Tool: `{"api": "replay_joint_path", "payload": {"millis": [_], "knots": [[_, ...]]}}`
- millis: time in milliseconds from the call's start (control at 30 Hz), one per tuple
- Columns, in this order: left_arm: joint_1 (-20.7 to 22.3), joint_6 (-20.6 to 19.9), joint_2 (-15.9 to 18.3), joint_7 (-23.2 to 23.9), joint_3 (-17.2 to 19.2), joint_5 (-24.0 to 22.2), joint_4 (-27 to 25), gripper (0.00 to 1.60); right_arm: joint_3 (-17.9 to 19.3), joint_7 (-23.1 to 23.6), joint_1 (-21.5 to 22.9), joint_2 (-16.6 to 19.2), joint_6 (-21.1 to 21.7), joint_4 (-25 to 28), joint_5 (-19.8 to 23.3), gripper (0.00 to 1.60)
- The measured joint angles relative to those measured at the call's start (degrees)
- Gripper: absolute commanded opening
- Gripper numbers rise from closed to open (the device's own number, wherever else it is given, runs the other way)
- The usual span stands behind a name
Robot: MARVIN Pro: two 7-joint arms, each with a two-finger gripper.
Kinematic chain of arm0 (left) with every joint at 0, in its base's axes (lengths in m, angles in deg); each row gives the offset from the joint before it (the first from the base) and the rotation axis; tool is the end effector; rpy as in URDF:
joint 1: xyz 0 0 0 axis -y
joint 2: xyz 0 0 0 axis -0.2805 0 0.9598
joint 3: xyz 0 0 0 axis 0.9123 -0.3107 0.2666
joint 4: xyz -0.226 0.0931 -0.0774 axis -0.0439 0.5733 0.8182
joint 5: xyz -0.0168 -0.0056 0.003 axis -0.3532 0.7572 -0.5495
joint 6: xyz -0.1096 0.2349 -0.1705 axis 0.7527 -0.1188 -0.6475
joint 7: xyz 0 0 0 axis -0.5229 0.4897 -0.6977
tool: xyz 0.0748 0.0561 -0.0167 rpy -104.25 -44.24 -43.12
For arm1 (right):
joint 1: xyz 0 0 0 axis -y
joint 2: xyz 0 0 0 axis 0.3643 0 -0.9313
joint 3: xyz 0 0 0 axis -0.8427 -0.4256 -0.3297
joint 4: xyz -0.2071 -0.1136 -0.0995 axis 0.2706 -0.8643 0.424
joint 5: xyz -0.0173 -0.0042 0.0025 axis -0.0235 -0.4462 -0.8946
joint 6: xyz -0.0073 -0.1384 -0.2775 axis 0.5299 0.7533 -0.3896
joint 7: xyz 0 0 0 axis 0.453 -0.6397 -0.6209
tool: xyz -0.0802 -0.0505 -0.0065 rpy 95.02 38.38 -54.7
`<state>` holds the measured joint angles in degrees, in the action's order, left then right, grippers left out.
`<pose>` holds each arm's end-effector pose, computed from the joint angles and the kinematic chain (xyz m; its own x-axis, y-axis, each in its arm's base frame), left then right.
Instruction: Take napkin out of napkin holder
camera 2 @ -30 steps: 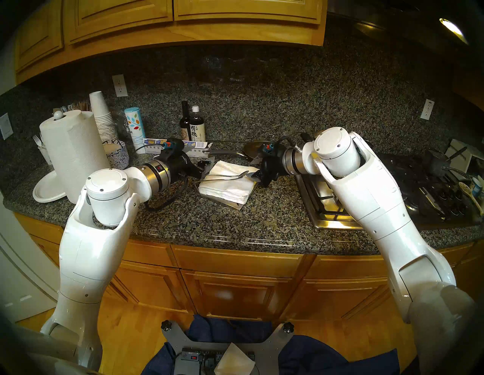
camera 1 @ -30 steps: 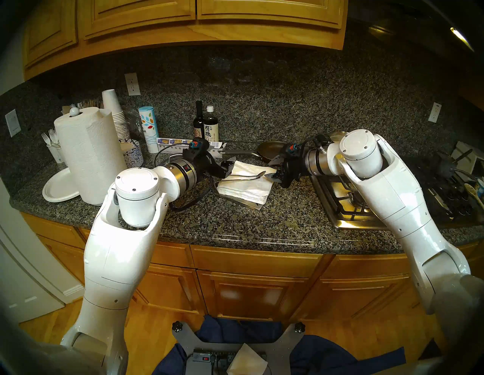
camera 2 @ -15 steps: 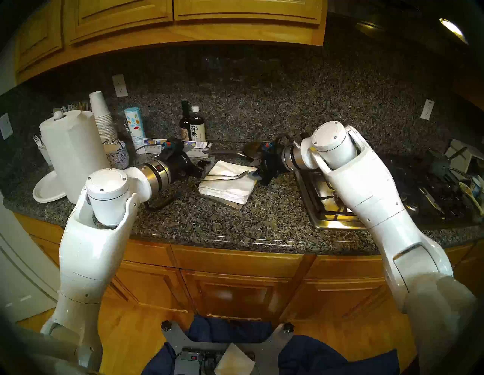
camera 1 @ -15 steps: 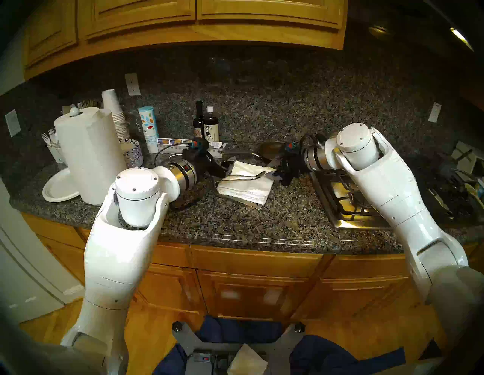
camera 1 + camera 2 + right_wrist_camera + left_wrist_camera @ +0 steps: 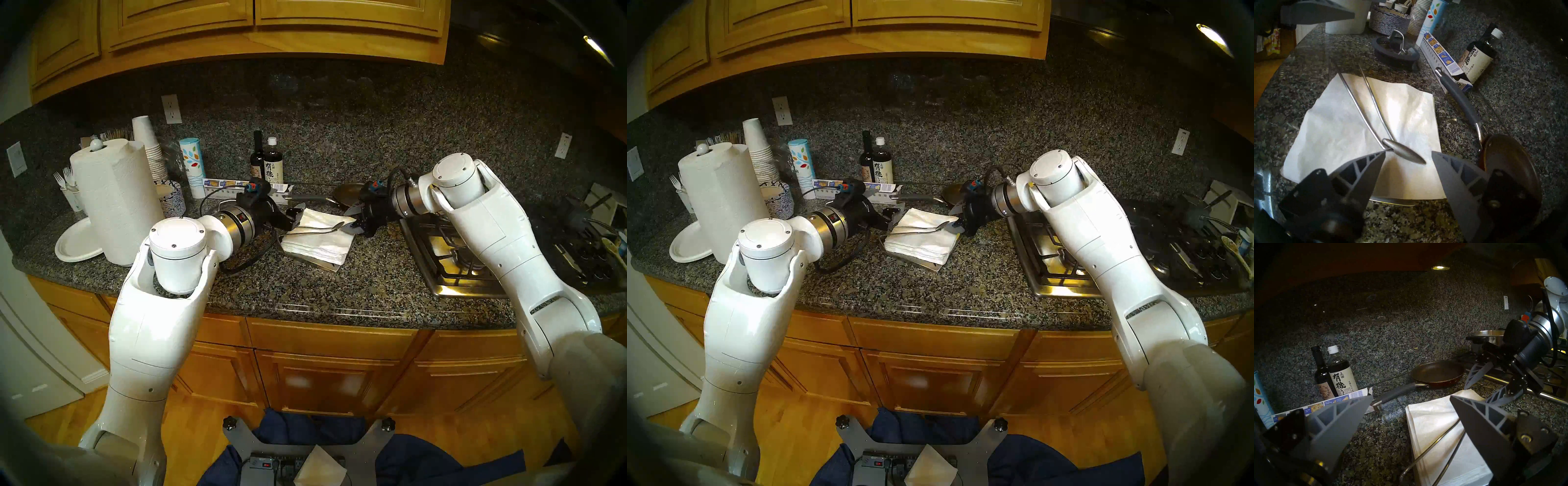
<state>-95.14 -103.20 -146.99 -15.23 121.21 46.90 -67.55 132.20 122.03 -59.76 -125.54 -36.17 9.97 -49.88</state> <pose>0.4163 -0.0373 -0.1024 -0.0002 -0.2149 0.9766 -0.4920 -0.8502 -0.1872 0.5207 0.0123 -0.1065 -0.0486 0.6862 0.7258 0.9067 -0.2744 0.3202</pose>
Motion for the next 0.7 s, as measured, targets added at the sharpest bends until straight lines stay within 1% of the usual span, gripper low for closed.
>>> {"api": "replay_joint_path", "payload": {"millis": [167, 233, 300, 367, 567, 700], "knots": [[0.0, 0.0, -0.01, -0.02, 0.0, 0.0, 0.0, 1.6, -1.3, 0.99, 1.68, -1.46, -1.05, -3.18, -0.89, 1.14], [0.0, 0.0, -0.01, -0.02, 0.0, -0.01, 0.0, 1.6, -1.64, 1.31, 2.27, -1.99, -1.44, -4.24, -1.27, 1.09], [0.0, 0.0, -0.01, -0.02, 0.0, -0.01, 0.0, 1.6, -1.92, 1.75, 2.88, -2.47, -1.84, -5.26, -1.63, 1.01], [0.0, 0.0, -0.01, -0.03, 0.0, -0.01, 0.0, 1.6, -2.13, 2.33, 3.54, -2.91, -2.24, -6.25, -2.0, 0.8], [0.0, 0.0, -0.01, -0.04, 0.0, -0.01, 0.01, 1.6, -2.47, 3.72, 4.73, -3.94, -2.99, -8.15, -2.64, 0.78], [0.0, 0.0, -0.01, -0.04, 0.0, -0.01, 0.01, 1.6, -2.47, 4.65, 5.41, -4.37, -3.4, -9.22, -2.87, 0.72]]}}
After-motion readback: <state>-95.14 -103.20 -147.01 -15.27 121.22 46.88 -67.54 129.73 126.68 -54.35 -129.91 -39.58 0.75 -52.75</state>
